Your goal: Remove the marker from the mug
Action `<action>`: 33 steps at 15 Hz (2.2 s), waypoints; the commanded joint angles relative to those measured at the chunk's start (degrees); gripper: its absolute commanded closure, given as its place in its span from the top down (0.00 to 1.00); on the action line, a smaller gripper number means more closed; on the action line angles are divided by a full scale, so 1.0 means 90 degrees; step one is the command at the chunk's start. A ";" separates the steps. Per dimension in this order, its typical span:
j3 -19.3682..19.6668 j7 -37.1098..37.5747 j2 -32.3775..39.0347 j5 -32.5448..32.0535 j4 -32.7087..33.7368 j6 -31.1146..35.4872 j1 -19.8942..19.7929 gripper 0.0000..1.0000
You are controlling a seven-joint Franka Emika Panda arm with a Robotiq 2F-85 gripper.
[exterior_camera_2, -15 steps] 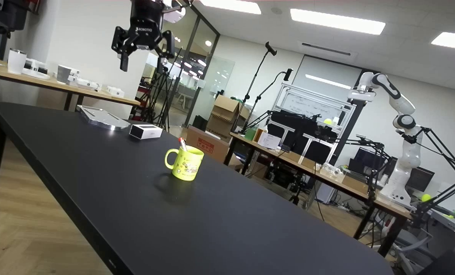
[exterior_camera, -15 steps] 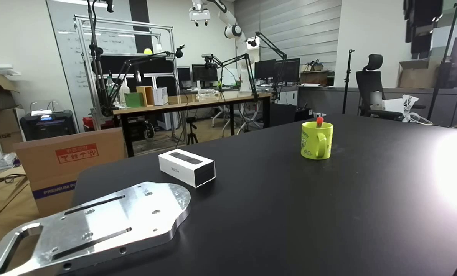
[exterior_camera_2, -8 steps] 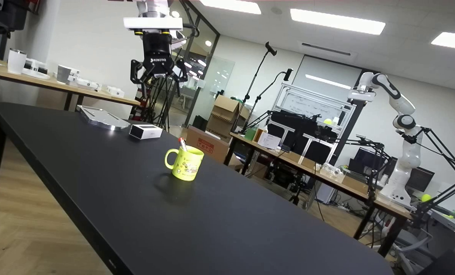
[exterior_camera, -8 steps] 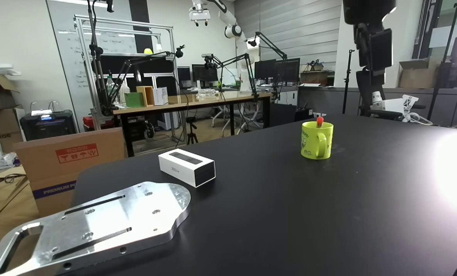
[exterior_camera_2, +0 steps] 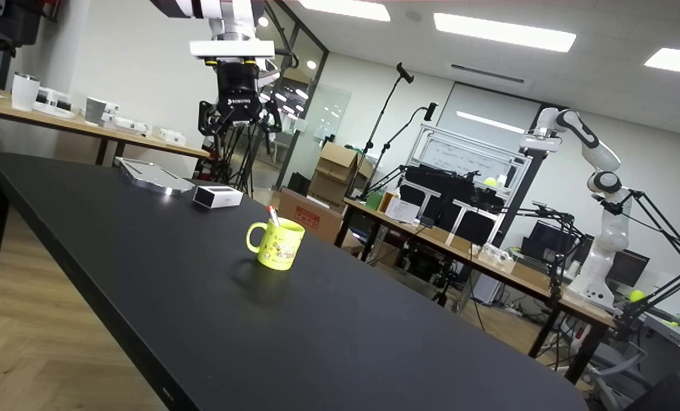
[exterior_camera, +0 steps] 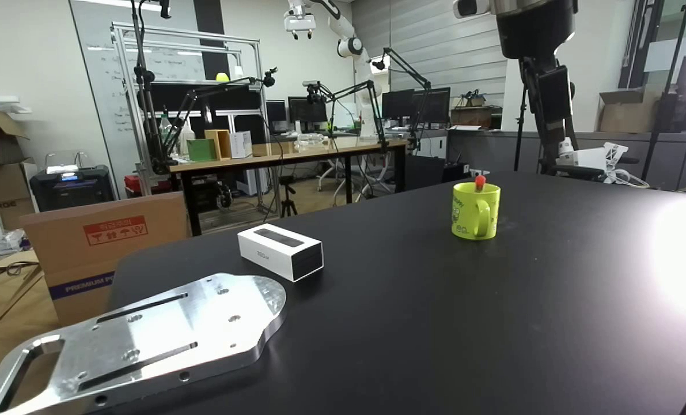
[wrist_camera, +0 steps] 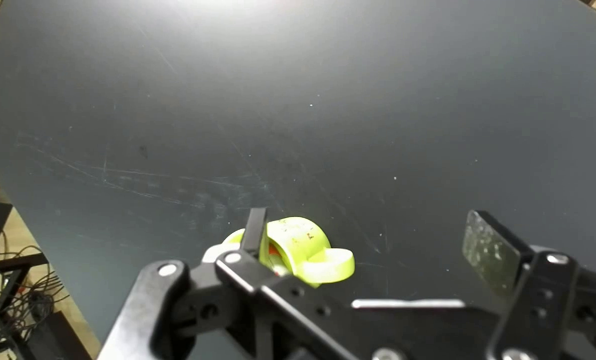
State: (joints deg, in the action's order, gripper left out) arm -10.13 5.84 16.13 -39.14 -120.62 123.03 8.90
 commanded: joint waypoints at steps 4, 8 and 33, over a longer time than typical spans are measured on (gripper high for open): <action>0.0160 0.0050 0.0037 -0.0127 0.0063 -0.0133 0.0199 1.00; 0.0291 0.0293 0.0327 -0.0604 0.0336 -0.0092 0.0329 1.00; 0.0855 0.0483 0.2739 -0.1360 0.2439 0.0732 0.0365 0.53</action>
State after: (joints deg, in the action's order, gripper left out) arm -3.21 9.27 39.39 -52.39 -101.05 129.89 11.48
